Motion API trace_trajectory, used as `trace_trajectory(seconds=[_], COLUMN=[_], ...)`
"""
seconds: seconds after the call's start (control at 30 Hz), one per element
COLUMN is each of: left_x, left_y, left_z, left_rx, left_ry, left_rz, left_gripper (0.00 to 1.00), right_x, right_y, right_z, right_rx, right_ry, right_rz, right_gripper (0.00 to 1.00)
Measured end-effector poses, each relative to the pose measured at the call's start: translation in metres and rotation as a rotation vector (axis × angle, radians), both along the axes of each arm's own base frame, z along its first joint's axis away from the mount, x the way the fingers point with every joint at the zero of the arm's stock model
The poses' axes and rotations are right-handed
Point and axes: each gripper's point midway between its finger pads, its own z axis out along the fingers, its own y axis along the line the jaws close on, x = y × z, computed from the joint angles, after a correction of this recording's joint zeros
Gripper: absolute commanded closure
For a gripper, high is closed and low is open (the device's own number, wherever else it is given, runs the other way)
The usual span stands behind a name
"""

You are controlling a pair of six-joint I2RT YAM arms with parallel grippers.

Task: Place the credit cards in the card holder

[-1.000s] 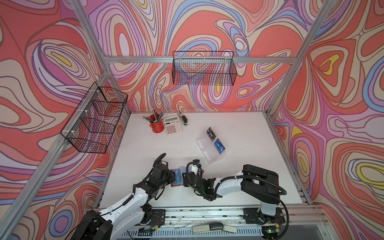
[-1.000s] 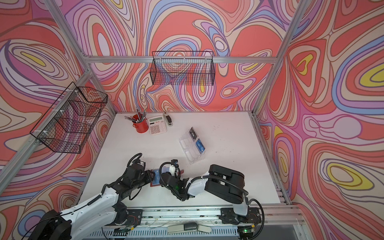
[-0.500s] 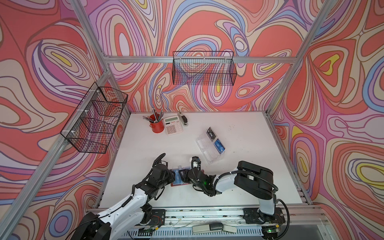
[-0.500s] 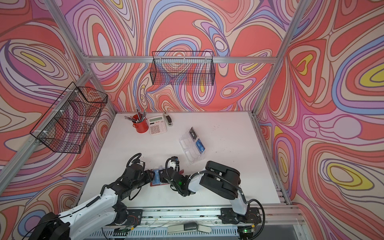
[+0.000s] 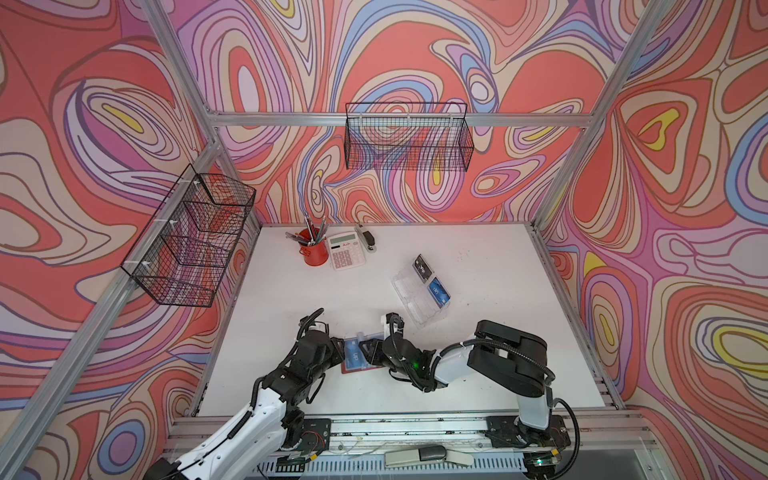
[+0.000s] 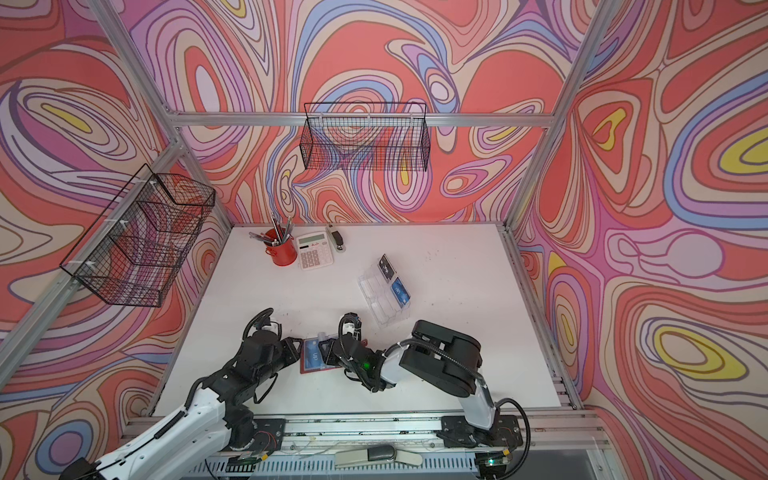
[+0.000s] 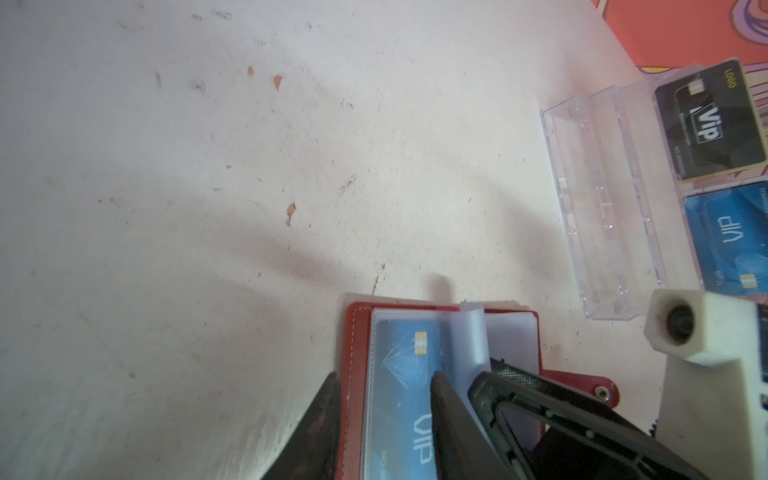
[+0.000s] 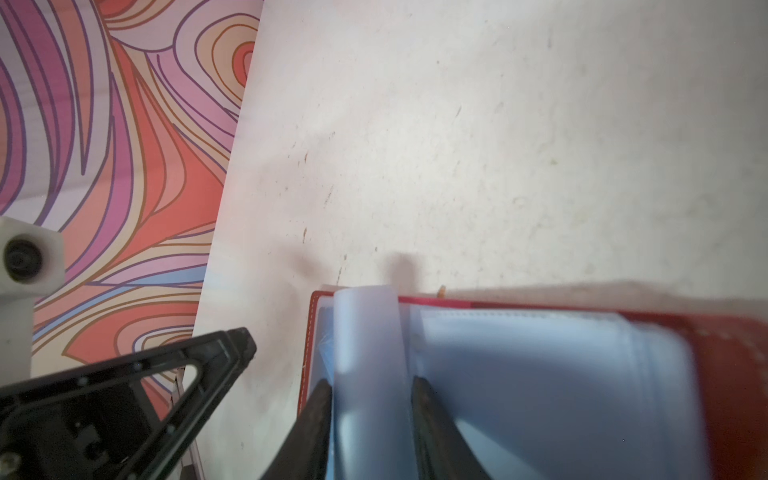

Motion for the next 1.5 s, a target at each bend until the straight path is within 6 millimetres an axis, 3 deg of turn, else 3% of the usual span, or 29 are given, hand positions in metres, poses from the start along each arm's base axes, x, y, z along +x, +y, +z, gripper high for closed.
trace_trajectory(seconds=[0.37, 0.7, 0.97, 1.5], left_x=[-0.001, -0.002, -0.003, 0.001], left_y=[-0.006, -0.030, -0.038, -0.026], left_z=[0.006, 0.003, 0.000, 0.036], left_rx=[-0.044, -0.120, -0.141, -0.159], left_ry=[-0.037, -0.013, 0.006, -0.141], left_rz=[-0.025, -0.126, -0.159, -0.105], left_gripper=[0.61, 0.65, 0.65, 0.65], right_x=[-0.019, -0.036, -0.040, -0.062], right_y=[0.011, 0.020, 0.021, 0.030], right_z=[0.002, 0.004, 0.025, 0.026], right_rx=[0.006, 0.008, 0.024, 0.015], right_ry=[-0.001, -0.010, -0.047, -0.053], right_rz=[0.060, 0.092, 0.090, 0.136], right_gripper=[0.68, 0.67, 0.61, 0.61])
